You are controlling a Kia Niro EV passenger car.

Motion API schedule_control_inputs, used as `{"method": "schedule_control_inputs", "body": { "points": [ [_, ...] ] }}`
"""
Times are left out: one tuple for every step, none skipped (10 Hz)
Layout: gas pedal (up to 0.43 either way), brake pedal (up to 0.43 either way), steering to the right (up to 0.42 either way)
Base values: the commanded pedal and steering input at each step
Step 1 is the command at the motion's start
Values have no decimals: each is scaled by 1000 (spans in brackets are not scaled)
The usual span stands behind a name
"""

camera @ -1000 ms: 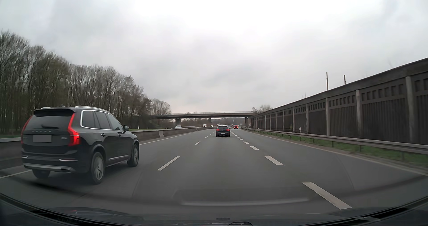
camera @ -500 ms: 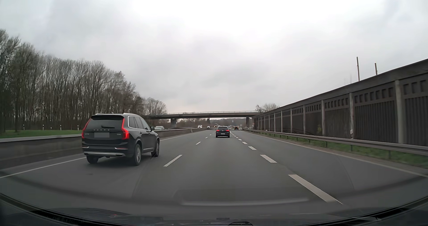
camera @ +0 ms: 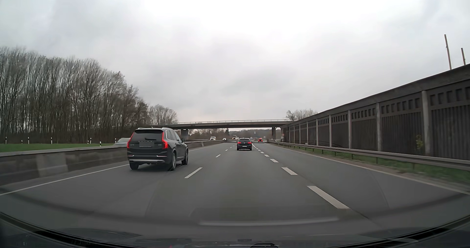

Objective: Follow the waypoints while adhering to traffic rules and regulations

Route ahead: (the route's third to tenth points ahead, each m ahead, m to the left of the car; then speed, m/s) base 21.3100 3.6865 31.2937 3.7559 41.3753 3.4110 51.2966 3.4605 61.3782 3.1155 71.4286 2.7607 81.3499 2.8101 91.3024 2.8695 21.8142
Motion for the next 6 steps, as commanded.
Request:
{"method": "schedule_control_inputs", "body": {
  "points": [
    [197,0,1],
    [197,0,1],
    [209,0,1],
    [209,0,1],
    [209,0,1],
    [209,0,1]
  ]
}}
